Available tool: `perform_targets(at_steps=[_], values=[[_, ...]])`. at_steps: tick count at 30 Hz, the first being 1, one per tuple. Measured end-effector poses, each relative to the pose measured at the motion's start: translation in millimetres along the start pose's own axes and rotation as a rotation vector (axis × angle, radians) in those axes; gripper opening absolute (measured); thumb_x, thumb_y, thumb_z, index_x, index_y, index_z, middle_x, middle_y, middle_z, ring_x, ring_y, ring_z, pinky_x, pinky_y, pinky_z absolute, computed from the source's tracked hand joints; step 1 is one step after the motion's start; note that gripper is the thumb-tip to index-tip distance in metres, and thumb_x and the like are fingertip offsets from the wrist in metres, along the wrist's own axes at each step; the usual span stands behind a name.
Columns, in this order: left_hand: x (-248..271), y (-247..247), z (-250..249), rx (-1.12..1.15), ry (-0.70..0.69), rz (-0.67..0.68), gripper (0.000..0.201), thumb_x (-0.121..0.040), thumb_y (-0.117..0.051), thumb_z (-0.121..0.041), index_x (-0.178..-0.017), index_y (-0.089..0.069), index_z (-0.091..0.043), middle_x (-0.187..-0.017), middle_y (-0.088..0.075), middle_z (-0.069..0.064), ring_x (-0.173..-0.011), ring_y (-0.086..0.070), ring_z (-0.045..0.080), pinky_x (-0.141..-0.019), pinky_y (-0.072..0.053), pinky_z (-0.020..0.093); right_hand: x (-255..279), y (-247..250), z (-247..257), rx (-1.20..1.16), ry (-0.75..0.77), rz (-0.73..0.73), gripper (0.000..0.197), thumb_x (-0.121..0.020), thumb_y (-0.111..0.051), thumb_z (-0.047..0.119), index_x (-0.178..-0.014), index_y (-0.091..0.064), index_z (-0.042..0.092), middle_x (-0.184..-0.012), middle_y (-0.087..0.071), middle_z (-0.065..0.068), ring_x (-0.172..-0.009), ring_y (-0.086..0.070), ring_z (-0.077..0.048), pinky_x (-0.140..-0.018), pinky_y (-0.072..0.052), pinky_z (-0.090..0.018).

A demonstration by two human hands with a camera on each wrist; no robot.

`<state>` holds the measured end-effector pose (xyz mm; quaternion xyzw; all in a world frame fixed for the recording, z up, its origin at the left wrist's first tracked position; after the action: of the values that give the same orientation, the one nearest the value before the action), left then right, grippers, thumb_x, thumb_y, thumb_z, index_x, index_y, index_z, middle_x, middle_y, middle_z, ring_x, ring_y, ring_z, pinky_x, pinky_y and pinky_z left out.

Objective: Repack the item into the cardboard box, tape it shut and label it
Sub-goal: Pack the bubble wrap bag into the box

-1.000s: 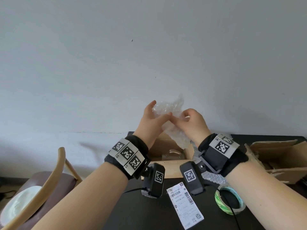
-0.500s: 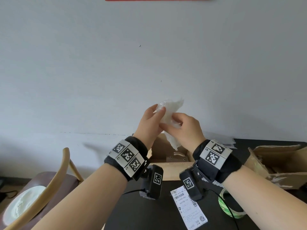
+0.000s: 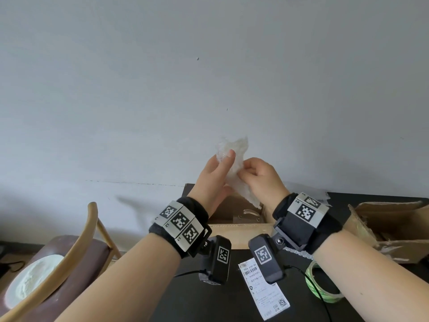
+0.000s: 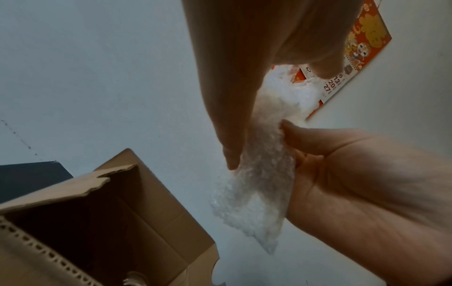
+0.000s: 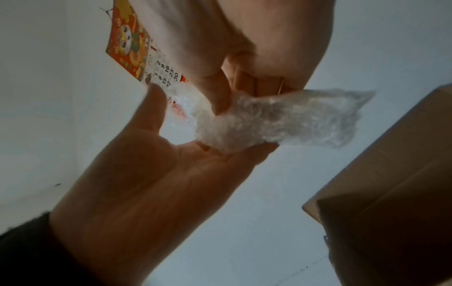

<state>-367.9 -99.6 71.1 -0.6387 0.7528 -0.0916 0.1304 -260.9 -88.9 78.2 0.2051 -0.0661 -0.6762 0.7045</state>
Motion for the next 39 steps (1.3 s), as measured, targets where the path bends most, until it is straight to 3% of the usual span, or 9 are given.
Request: perform_targets(at_steps=[3, 6, 12, 16, 22, 26, 30, 34, 39], values=[[0, 7, -3, -0.164, -0.072, -0.074, 0.037, -0.081, -0.071, -0.033, -0.089, -0.049, -0.005, -0.078, -0.049, 0.009, -0.074, -0.055, 0.021, -0.085, -0.050, 0.055, -2, 8, -9, -0.012, -0.079, -0.147, 0.027, -0.084, -0.066, 0.030, -0.098, -0.048, 0.016, -0.090, -0.061, -0.001, -0.088, -0.062, -0.020, -0.080, -0.051, -0.034], [-2, 16, -7, -0.306, -0.077, -0.148, 0.036, -0.084, -0.068, -0.027, -0.075, -0.039, -0.011, -0.071, -0.035, 0.000, -0.065, -0.043, 0.014, -0.083, -0.053, 0.055, -1, 12, -3, 0.048, -0.017, -0.221, 0.043, -0.080, -0.071, 0.032, -0.110, -0.045, 0.017, -0.096, -0.056, 0.000, -0.089, -0.057, -0.017, -0.075, -0.047, -0.026], [-5, 25, -11, -0.507, -0.149, -0.166, 0.031, -0.079, -0.066, -0.044, -0.088, -0.052, -0.018, -0.079, -0.047, 0.003, -0.078, -0.055, 0.029, -0.078, -0.054, 0.052, -4, -6, -4, 0.144, -0.072, 0.118, 0.049, -0.089, -0.055, 0.034, -0.135, -0.040, 0.025, -0.110, -0.061, -0.002, -0.103, -0.057, -0.015, -0.090, -0.047, -0.035], [-6, 29, -13, -0.614, -0.216, -0.232, 0.032, -0.090, -0.060, -0.027, -0.114, -0.053, -0.007, -0.092, -0.057, 0.002, -0.082, -0.051, 0.015, -0.074, -0.046, 0.027, 3, -9, -10, -0.004, -0.240, 0.272, 0.042, -0.088, -0.054, 0.040, -0.127, -0.048, 0.027, -0.112, -0.056, 0.001, -0.104, -0.054, -0.017, -0.079, -0.049, -0.033], [-7, 21, -2, -0.711, -0.218, -0.156, 0.034, -0.088, -0.055, -0.009, -0.119, -0.057, -0.022, -0.111, -0.063, -0.001, -0.101, -0.060, 0.016, -0.086, -0.049, 0.031, 5, -8, -21, -0.322, -0.390, 0.272, 0.080, -0.061, -0.053, 0.075, -0.124, -0.049, 0.027, -0.107, -0.056, -0.005, -0.099, -0.060, -0.026, -0.088, -0.052, -0.049], [-5, 17, 7, -0.803, -0.215, -0.103, 0.039, -0.086, -0.056, -0.005, -0.118, -0.061, -0.025, -0.118, -0.058, -0.001, -0.106, -0.054, 0.010, -0.089, -0.041, 0.019, 6, -10, -28, -0.403, -0.431, 0.283, 0.031, -0.084, -0.066, 0.033, -0.107, -0.056, 0.015, -0.097, -0.062, -0.007, -0.081, -0.063, -0.023, -0.076, -0.055, -0.044], [-7, 26, 18, -0.781, -0.133, -0.038, 0.058, -0.085, -0.062, -0.011, -0.137, -0.044, -0.026, -0.132, -0.049, 0.000, -0.119, -0.047, 0.010, -0.101, -0.038, 0.024, -3, 2, -34, -0.370, -0.381, 0.190, 0.028, -0.082, -0.066, 0.000, -0.102, -0.053, 0.014, -0.103, -0.057, -0.011, -0.073, -0.064, -0.022, -0.052, -0.054, -0.030], [-7, 50, 36, -1.158, -0.058, -0.080, 0.045, -0.091, -0.055, -0.024, -0.135, -0.047, -0.023, -0.135, -0.048, 0.004, -0.126, -0.042, 0.020, -0.105, -0.033, 0.031, -21, 23, -32, 0.105, -0.180, 0.065, 0.032, -0.076, -0.073, 0.003, -0.098, -0.053, 0.016, -0.100, -0.051, 0.001, -0.081, -0.057, -0.016, -0.059, -0.049, -0.026], [0, 71, 86, -1.519, 0.231, 0.060, 0.035, -0.093, -0.046, -0.046, -0.126, -0.054, -0.041, -0.146, -0.029, 0.006, -0.136, -0.025, 0.031, -0.112, -0.026, 0.045, -39, -14, -30, 0.584, -0.018, 0.243, 0.031, -0.068, -0.078, 0.011, -0.086, -0.054, 0.019, -0.090, -0.054, 0.004, -0.082, -0.052, -0.015, -0.056, -0.036, -0.019]])
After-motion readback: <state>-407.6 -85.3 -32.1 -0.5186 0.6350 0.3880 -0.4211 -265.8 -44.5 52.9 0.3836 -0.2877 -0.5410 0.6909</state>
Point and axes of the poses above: each hand's wrist, its own x-axis away from the middle knuckle, its own y-axis out of the back of the hand, z = x × y, the point moved 7 cm from there along -x, towards the middle knuckle
